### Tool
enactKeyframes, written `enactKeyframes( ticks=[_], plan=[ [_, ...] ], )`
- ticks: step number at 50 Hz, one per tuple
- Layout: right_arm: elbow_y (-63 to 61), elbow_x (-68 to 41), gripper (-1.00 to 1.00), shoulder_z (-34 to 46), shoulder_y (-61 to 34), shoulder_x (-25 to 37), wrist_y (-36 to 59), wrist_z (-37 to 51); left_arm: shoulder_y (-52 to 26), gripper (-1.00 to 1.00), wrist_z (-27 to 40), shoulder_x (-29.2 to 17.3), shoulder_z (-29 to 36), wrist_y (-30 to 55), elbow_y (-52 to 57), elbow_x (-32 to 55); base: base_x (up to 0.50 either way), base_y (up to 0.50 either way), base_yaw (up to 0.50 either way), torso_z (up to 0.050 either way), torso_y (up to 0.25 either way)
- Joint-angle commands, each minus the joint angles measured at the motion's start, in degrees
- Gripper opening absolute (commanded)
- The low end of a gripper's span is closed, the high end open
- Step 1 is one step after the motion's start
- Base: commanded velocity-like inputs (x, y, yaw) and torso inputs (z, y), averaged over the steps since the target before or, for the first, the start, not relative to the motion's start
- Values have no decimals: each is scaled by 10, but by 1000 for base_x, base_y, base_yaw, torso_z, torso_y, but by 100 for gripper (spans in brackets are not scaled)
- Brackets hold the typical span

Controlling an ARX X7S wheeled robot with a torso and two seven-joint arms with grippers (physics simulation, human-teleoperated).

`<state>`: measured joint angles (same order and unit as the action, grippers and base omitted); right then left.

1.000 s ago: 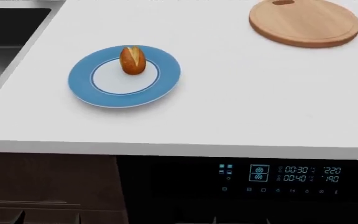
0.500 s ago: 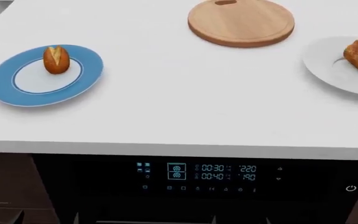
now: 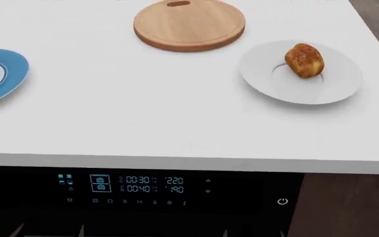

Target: Place all breads on the cutting board.

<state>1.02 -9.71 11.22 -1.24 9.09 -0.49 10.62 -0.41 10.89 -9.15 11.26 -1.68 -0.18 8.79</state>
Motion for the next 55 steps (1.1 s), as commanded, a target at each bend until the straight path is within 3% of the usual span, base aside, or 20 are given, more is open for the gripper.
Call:
enactKeyframes(
  ticks=[1,10,15,25,33,55],
  plan=[
    [-2,9,100,-7,-1,-8,-2,-11,-2,100,-10,7,-10,0,-1,-7,140,-348,0,0,0],
    [-38,33,100,2,10,6,20,8,4,100,-3,1,-14,11,23,5,16,-32,0,0,0],
    [-109,45,100,7,10,16,85,23,6,100,1,-10,-32,73,80,50,0,0,0,0,0],
    [-251,36,100,-8,-3,57,229,24,2,100,13,-82,-53,215,230,82,0,0,0,0,0],
    [-307,-1,100,-50,-36,84,310,14,-27,100,24,-130,-80,318,308,111,0,0,0,0,0],
    [-387,-107,100,-132,-198,138,542,-10,-144,100,48,-188,-143,484,372,182,0,0,0,0,0]
  ],
)
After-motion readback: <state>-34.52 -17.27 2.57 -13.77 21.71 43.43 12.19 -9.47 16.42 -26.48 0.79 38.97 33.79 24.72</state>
